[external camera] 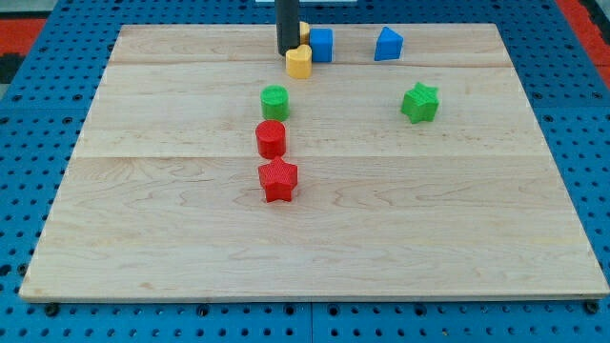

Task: Separate the yellow heart from blue cube

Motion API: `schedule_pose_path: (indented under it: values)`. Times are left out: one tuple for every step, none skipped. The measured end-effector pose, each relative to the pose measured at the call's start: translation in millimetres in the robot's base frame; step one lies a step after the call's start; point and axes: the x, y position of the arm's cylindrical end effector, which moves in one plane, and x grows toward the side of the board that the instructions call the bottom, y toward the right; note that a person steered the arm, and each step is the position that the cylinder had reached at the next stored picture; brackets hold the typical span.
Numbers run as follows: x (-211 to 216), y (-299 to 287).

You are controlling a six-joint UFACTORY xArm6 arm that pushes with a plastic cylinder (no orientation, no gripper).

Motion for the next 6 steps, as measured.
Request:
schedule_pose_path:
  values:
    - [-20,26]
    - [-8,89]
    - [5,60]
    - [-2,0]
    - [-42,-41]
    - [-55,-37]
